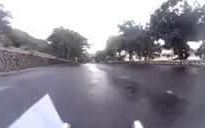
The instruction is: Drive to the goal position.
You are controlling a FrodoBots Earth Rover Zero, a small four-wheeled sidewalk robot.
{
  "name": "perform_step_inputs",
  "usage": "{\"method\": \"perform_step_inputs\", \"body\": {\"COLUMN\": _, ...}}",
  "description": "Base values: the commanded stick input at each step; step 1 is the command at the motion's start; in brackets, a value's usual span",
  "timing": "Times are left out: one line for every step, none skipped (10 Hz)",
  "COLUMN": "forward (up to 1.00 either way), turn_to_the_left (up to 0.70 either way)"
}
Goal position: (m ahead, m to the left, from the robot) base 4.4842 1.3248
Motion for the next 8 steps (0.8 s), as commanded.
{"method": "perform_step_inputs", "body": {"forward": 0.50, "turn_to_the_left": 0.00}}
{"method": "perform_step_inputs", "body": {"forward": 0.50, "turn_to_the_left": 0.00}}
{"method": "perform_step_inputs", "body": {"forward": 0.50, "turn_to_the_left": 0.00}}
{"method": "perform_step_inputs", "body": {"forward": 0.50, "turn_to_the_left": 0.00}}
{"method": "perform_step_inputs", "body": {"forward": 0.50, "turn_to_the_left": 0.00}}
{"method": "perform_step_inputs", "body": {"forward": 0.50, "turn_to_the_left": 0.00}}
{"method": "perform_step_inputs", "body": {"forward": 0.50, "turn_to_the_left": 0.00}}
{"method": "perform_step_inputs", "body": {"forward": 0.50, "turn_to_the_left": -0.25}}
